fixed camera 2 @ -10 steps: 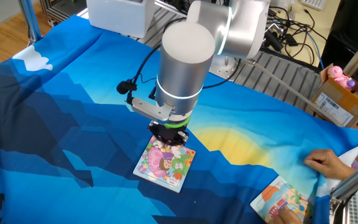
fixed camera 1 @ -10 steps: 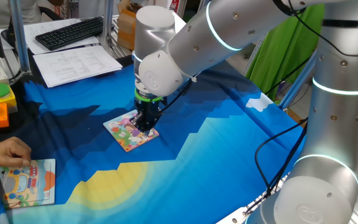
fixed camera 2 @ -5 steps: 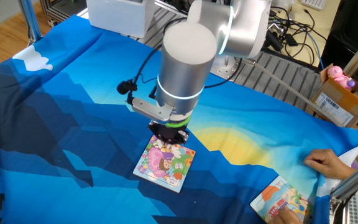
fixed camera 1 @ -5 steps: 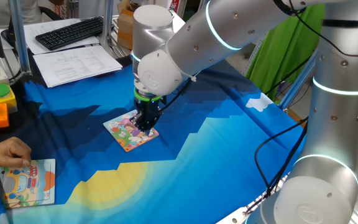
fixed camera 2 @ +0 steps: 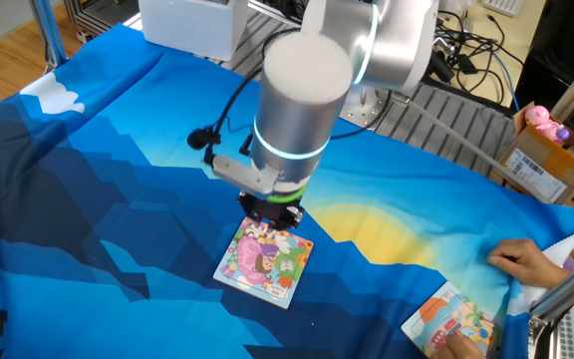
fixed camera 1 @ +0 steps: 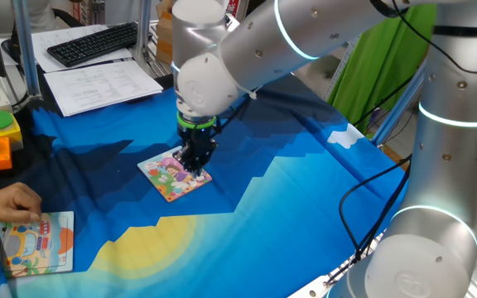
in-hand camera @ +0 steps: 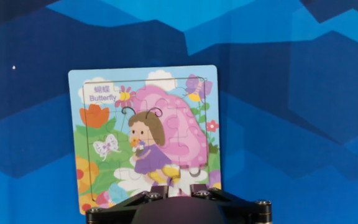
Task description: Assemble one piece of a puzzle
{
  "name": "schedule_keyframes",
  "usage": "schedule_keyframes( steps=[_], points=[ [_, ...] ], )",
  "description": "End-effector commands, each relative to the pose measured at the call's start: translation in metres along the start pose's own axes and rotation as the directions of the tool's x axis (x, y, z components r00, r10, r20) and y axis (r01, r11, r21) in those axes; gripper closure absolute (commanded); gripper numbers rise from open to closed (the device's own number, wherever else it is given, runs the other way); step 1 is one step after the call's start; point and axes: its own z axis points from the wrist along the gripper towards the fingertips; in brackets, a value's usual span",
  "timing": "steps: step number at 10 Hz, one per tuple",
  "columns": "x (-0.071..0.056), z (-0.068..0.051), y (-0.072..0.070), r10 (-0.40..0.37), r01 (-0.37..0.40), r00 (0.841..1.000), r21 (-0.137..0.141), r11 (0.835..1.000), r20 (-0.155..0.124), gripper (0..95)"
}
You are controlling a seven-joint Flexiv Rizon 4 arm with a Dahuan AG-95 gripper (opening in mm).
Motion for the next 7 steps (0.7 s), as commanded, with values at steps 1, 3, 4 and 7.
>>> schedule_keyframes(
  steps=[1, 3, 4, 7],
  points=[
    [-0.0007, -0.0003, -0.0015, 0.029, -0.029, 0.999, 0.023, 0.999, 0.023, 57.0],
    [-0.0013, 0.0025, -0.0060, 0.046, -0.047, 0.999, 0.043, 0.998, 0.030, 57.0],
    [-0.0014, 0.0038, -0.0071, 0.045, -0.047, 0.998, 0.043, 0.998, 0.040, 57.0],
    [-0.0049, 0.0095, -0.0112, 0.033, -0.036, 0.996, 0.038, 0.999, 0.079, 57.0]
  ],
)
